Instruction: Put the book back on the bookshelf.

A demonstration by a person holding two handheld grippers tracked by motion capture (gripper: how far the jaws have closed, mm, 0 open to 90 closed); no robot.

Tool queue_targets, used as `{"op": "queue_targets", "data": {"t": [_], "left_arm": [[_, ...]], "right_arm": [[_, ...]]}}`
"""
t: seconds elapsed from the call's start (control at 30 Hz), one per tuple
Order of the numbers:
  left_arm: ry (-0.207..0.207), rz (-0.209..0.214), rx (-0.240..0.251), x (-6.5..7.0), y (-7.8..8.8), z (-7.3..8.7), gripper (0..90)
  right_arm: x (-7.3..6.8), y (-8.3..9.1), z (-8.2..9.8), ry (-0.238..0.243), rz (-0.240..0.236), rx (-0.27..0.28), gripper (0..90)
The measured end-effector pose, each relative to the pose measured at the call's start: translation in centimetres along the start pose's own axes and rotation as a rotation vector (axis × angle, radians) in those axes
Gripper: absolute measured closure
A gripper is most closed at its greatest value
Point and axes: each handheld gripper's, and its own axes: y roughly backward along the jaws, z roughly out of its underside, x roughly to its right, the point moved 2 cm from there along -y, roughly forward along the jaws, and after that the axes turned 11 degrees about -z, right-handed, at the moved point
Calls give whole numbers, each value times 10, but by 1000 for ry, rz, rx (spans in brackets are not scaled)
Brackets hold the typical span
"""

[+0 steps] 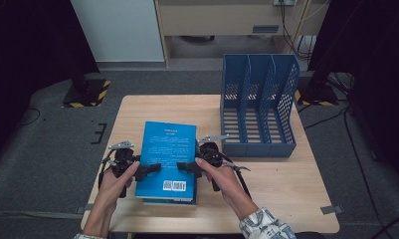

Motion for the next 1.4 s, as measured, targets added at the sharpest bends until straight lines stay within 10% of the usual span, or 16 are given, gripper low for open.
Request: {"op": "queue_targets", "data": {"t": [1.4], "left_arm": [[-92,-130,105,9,36,-50,255]], "right_arm": [[-31,20,-73,135,97,17,327]]}}
